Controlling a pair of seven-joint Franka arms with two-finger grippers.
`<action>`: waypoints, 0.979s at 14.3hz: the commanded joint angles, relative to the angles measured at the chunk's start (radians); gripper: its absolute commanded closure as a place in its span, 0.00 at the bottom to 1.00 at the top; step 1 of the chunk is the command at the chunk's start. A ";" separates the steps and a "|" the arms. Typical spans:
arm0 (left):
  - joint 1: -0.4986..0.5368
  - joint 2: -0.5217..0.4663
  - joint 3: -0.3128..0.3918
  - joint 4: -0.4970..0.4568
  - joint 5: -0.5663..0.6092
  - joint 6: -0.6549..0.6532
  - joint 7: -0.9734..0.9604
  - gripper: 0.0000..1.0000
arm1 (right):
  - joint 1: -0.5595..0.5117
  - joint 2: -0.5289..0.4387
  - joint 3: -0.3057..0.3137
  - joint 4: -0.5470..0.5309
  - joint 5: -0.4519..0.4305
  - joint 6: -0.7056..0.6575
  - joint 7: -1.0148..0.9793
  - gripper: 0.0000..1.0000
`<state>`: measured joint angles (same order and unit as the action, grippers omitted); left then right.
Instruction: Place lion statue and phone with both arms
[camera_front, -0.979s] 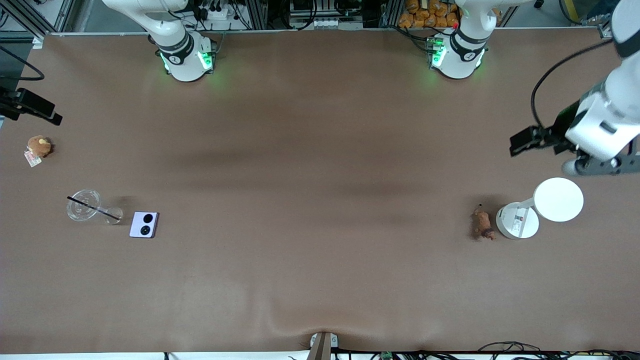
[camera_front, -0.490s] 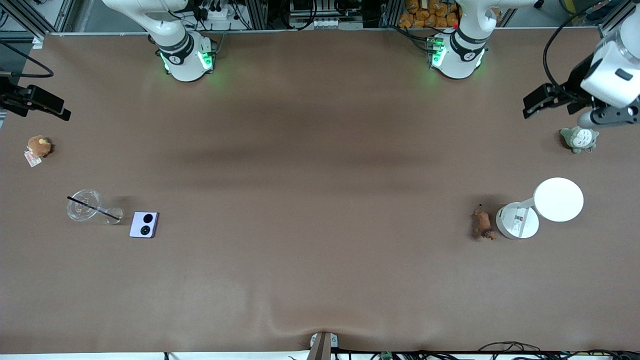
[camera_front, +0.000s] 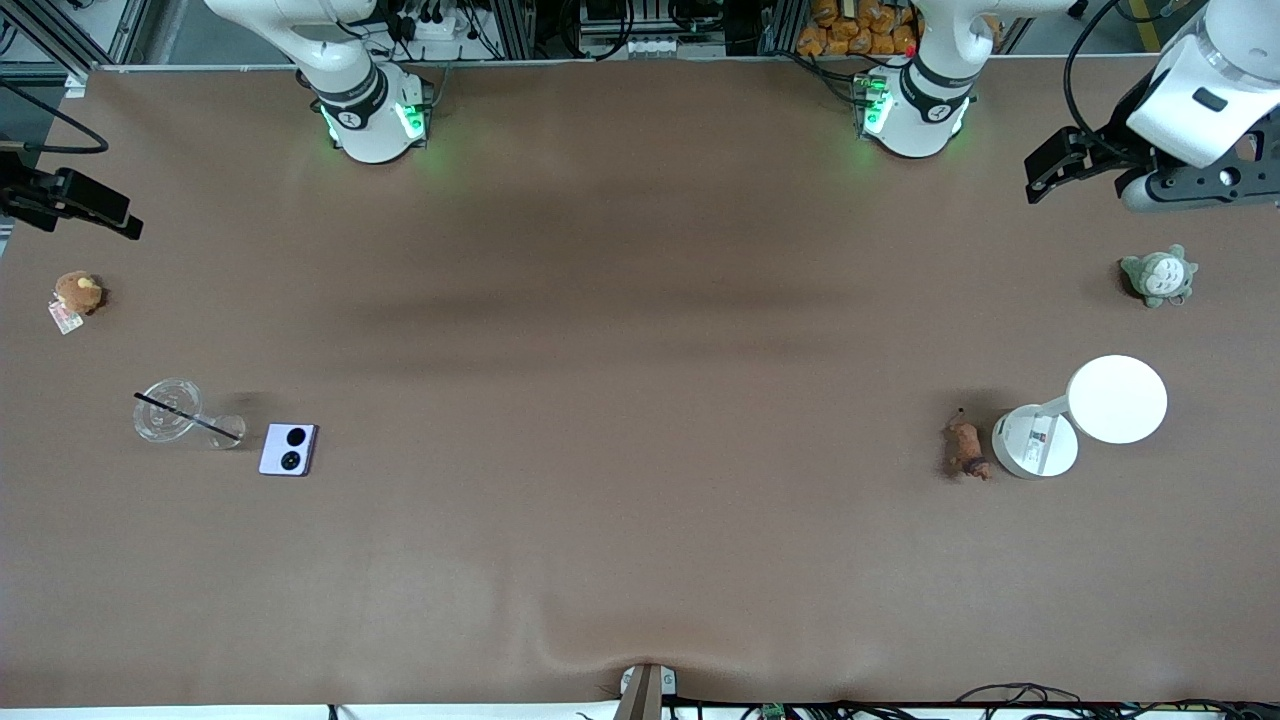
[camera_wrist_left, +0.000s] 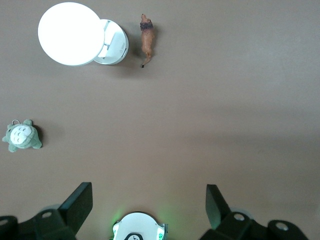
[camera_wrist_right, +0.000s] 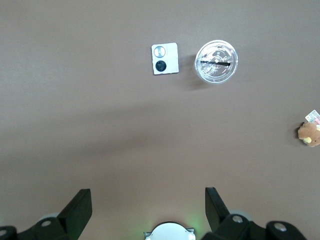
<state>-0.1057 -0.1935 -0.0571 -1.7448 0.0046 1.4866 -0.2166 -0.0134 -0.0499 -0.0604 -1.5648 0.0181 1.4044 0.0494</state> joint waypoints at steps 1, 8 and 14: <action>0.006 -0.044 0.003 -0.027 -0.006 -0.034 0.009 0.00 | 0.001 -0.013 0.002 0.006 -0.015 -0.010 0.006 0.00; 0.008 -0.041 0.007 -0.016 0.002 -0.034 0.008 0.00 | 0.018 -0.008 0.005 0.029 -0.017 -0.001 0.004 0.00; 0.009 -0.043 -0.009 -0.007 0.003 -0.035 0.000 0.00 | 0.020 -0.008 0.005 0.028 -0.017 -0.005 0.004 0.00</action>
<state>-0.1036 -0.2189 -0.0650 -1.7504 0.0046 1.4558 -0.2168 -0.0008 -0.0504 -0.0553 -1.5397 0.0171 1.4067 0.0495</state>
